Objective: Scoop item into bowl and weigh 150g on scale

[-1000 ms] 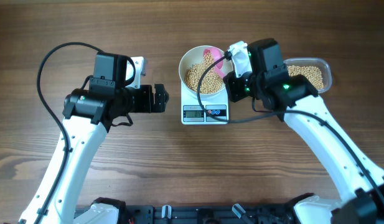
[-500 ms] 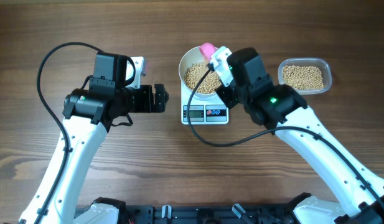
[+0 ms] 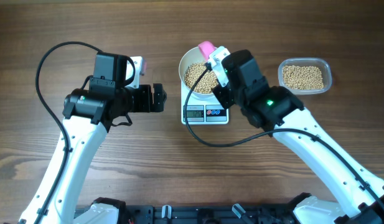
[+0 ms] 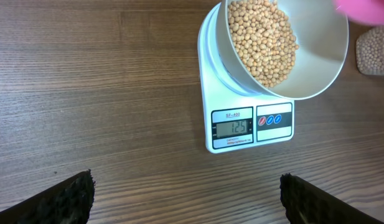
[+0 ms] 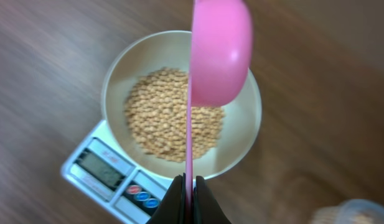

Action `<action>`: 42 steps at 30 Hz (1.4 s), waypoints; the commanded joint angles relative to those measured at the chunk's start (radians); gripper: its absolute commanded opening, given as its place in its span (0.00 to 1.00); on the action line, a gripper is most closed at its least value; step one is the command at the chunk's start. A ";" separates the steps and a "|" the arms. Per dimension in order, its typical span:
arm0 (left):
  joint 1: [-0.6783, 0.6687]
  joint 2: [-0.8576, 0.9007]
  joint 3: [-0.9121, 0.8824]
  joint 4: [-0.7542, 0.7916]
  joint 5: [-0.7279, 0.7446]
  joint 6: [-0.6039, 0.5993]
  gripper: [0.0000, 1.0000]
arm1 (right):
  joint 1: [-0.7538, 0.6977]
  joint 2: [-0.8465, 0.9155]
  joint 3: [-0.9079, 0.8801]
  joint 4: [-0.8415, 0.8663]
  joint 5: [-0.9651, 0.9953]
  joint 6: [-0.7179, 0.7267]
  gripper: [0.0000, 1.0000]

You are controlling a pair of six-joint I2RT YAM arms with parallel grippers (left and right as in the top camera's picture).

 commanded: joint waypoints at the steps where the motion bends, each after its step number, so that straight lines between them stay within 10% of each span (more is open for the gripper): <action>1: 0.006 0.000 0.019 -0.001 -0.011 -0.005 1.00 | -0.115 -0.023 0.026 -0.010 -0.339 0.100 0.04; 11: 0.006 0.000 0.019 0.000 -0.011 -0.005 1.00 | -0.652 -0.032 0.027 -0.027 -1.072 0.099 0.04; 21: 0.006 0.000 0.019 0.000 -0.010 -0.005 1.00 | -0.931 -0.032 0.027 -0.213 -0.570 -0.040 0.04; 42: 0.006 0.000 0.019 0.000 -0.010 -0.005 1.00 | -0.821 0.058 0.025 -0.252 -0.047 -0.090 0.04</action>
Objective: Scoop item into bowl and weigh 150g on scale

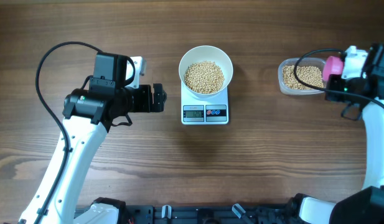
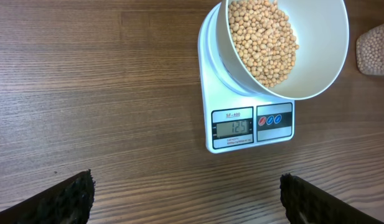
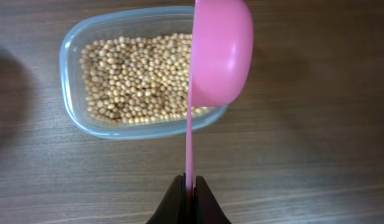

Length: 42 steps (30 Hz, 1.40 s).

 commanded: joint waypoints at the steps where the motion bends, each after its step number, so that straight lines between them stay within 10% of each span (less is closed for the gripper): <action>1: 0.006 0.000 0.019 0.000 -0.010 -0.005 1.00 | 0.090 0.057 0.019 0.014 0.154 -0.035 0.04; 10: 0.006 0.000 0.019 0.000 -0.010 -0.005 1.00 | 0.170 0.153 0.019 0.042 0.369 -0.051 0.04; 42: 0.006 0.000 0.019 0.000 -0.010 -0.005 1.00 | 0.166 0.189 0.006 -0.035 -0.222 0.098 0.04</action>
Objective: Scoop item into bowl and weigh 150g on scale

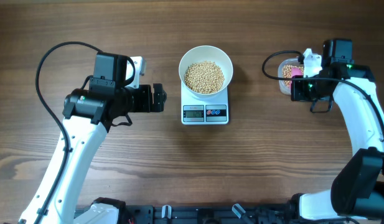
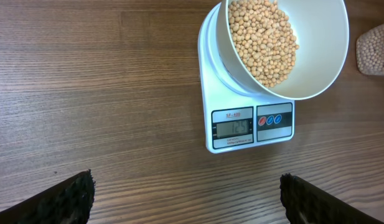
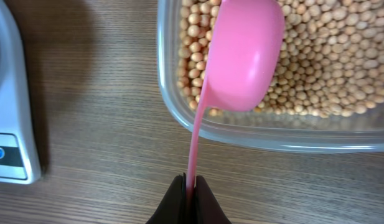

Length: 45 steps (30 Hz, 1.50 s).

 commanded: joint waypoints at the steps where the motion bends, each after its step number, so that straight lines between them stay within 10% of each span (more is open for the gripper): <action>1: 0.006 0.000 0.020 0.000 -0.010 -0.005 1.00 | -0.008 0.013 0.005 -0.004 -0.089 0.026 0.04; 45: 0.006 0.000 0.020 0.000 -0.010 -0.005 1.00 | -0.555 0.013 -0.122 0.054 -0.888 0.023 0.04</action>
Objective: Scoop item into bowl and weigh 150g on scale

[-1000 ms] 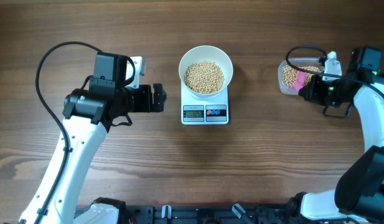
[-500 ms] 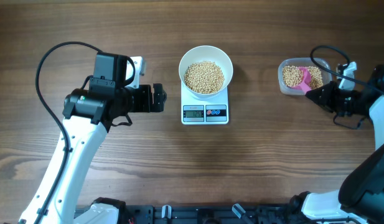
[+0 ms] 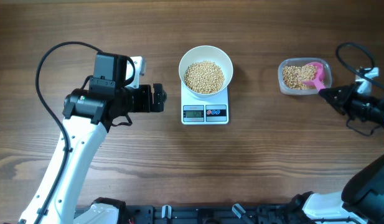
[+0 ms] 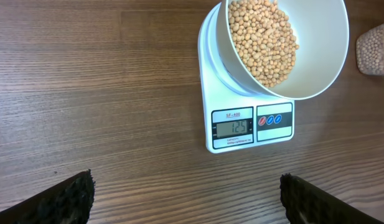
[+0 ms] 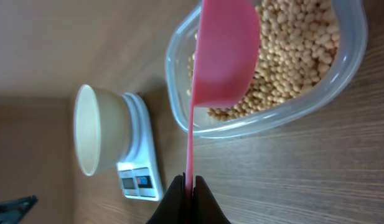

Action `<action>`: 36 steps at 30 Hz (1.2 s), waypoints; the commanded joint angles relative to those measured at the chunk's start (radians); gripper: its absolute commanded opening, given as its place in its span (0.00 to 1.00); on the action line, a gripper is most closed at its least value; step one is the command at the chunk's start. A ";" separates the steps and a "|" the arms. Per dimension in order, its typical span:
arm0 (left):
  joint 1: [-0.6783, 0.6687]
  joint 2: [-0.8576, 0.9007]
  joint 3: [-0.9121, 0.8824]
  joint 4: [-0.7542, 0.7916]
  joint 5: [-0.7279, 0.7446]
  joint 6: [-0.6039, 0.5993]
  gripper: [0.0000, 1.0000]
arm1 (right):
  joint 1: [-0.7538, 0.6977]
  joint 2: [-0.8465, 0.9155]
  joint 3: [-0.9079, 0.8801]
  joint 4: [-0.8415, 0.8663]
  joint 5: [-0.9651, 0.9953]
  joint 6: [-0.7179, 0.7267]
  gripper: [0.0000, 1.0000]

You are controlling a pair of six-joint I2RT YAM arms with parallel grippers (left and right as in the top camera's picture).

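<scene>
A white bowl point(image 3: 206, 70) of soybeans sits on the white scale point(image 3: 205, 113); its display point(image 4: 232, 128) reads about 125. At the right, a clear tub point(image 3: 304, 76) holds more soybeans. My right gripper point(image 5: 189, 184) is shut on the handle of the pink scoop point(image 5: 224, 51), whose cup lies in the tub point(image 5: 316, 74) over the beans. The scoop point(image 3: 315, 76) shows pink in the overhead view. My left gripper point(image 4: 185, 193) stands open over bare table, left of the scale.
The wooden table point(image 3: 117, 174) carries only the scale, bowl and tub. A black cable point(image 3: 350, 53) loops above the right arm near the table's right edge. The left arm point(image 3: 86, 118) hangs over the left half.
My right arm has swung from above the tub out to the right edge. The scoop now reaches into the tub from the right, tilted on its side. The left arm is unchanged.
The scoop was first tipped over the bowl on the scale, which read about 125. Then my right gripper held it at the tub's right side, then down in the tub's left end. Now it lies in the tub from the right. The reading stayed the same.
</scene>
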 commanded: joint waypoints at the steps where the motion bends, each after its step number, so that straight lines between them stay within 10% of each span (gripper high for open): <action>1: 0.006 0.000 0.019 0.000 -0.010 -0.005 1.00 | -0.032 0.010 -0.012 -0.002 -0.167 0.000 0.04; 27: 0.006 0.000 0.019 0.000 -0.010 -0.005 1.00 | 0.133 -0.003 0.005 -0.056 -0.525 0.052 0.04; 36: 0.006 0.000 0.019 0.000 -0.010 -0.005 1.00 | 0.457 -0.043 0.060 0.401 -0.522 0.451 0.04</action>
